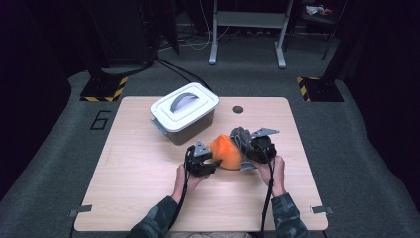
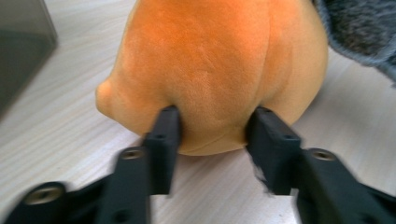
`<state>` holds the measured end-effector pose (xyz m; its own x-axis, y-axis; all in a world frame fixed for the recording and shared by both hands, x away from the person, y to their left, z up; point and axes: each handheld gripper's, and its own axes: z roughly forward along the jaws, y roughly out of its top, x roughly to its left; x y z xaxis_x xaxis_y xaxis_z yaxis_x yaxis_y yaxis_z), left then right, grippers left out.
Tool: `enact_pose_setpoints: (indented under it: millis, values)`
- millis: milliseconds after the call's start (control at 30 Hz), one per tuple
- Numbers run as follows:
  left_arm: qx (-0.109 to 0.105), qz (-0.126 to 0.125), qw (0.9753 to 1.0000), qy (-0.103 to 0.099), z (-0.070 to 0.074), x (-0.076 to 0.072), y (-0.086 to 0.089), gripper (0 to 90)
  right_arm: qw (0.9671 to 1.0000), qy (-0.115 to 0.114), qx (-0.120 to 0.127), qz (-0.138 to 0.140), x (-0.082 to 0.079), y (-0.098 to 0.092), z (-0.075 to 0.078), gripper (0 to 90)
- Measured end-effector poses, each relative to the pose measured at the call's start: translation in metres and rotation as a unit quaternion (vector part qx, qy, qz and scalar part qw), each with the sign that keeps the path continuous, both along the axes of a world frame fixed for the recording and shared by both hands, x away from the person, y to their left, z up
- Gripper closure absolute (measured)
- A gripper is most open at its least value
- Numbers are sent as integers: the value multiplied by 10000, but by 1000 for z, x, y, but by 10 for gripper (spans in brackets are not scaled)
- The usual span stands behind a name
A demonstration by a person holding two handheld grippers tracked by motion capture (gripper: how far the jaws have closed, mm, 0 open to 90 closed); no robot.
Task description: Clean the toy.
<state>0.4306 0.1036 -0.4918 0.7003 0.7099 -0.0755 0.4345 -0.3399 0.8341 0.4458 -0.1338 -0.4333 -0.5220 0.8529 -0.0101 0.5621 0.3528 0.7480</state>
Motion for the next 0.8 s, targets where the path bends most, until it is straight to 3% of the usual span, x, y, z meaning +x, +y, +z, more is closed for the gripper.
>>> enact_pose_setpoints:
  millis: [167, 300, 500, 633, 800]
  values:
    - [110, -24, 9999, -17, 1, -1, -2, 709, 9999, 0, 50, -91, -1, 0, 1, 698]
    - [-170, -87, 9997, 138, 3, 2, 2, 774, 9999, -72, 45, -88, -2, -3, 4, 698]
    - [-521, -61, 9980, 362, 7, 3, 5, 792, 9998, -179, 33, -94, -7, -3, 12, 697]
    - [-732, -74, 9962, 470, 18, 1, 5, 796, 9996, -267, 52, -17, -10, -1, 22, 696]
    - [-692, -135, 9965, 446, 26, -3, 3, 794, 9988, -365, 270, 189, -15, 10, 39, 694]
